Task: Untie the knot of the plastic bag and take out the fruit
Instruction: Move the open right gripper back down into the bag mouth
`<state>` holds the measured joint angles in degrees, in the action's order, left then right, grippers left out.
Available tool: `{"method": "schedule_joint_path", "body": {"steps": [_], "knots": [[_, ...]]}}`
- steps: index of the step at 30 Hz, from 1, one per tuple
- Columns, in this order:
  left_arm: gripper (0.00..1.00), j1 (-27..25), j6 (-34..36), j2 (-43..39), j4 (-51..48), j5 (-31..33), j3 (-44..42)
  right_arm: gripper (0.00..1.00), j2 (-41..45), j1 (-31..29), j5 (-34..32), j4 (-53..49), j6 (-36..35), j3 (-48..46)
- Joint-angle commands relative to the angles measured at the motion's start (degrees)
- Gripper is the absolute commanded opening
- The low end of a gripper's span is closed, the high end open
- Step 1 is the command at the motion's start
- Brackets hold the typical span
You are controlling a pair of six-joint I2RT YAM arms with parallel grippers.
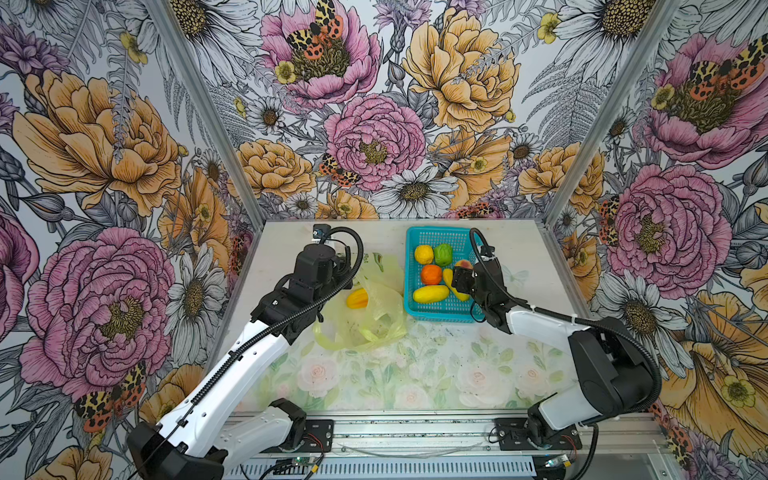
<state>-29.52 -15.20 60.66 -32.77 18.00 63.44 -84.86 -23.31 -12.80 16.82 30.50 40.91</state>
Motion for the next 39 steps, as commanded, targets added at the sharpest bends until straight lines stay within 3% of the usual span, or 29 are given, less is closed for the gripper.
{"method": "schedule_joint_path", "body": {"steps": [1,6,9,13,17,24,29,39], "knots": [[0.0,-0.13,-0.8,-0.53,0.25,-0.77,0.36,0.76,5.62,-3.08,-1.38,6.55,-2.73,-2.46],[0.0,-0.14,-0.75,-0.8,0.23,-0.77,0.17,0.74,12.6,-11.1,-2.64,13.34,-10.98,-6.76],[0.0,-0.12,-0.82,-0.85,0.25,-0.77,0.16,0.66,16.29,-16.68,0.1,19.11,-17.46,-9.9],[0.0,-0.13,-0.88,-0.47,0.25,-0.78,0.21,0.47,19.61,-24.06,7.37,23.02,-25.09,-12.05],[0.0,-0.19,-0.87,-0.41,0.25,-0.98,0.33,0.4,20.01,-30.87,12.6,23.86,-31.62,-12.19],[0.0,-0.27,-0.88,-0.68,0.21,-1.03,0.15,0.34,12.25,-38.33,12.33,23.66,-36.83,-7.91],[0.0,-0.27,-0.86,-0.81,0.23,-1.06,0.19,0.31,3.14,-39.54,11.83,22.49,-36.1,-1.84],[0.0,-0.36,-0.89,-1.12,0.18,-1.17,0.1,0.23,-12.16,-39.76,2.42,20.44,-32.96,9.33]]}}
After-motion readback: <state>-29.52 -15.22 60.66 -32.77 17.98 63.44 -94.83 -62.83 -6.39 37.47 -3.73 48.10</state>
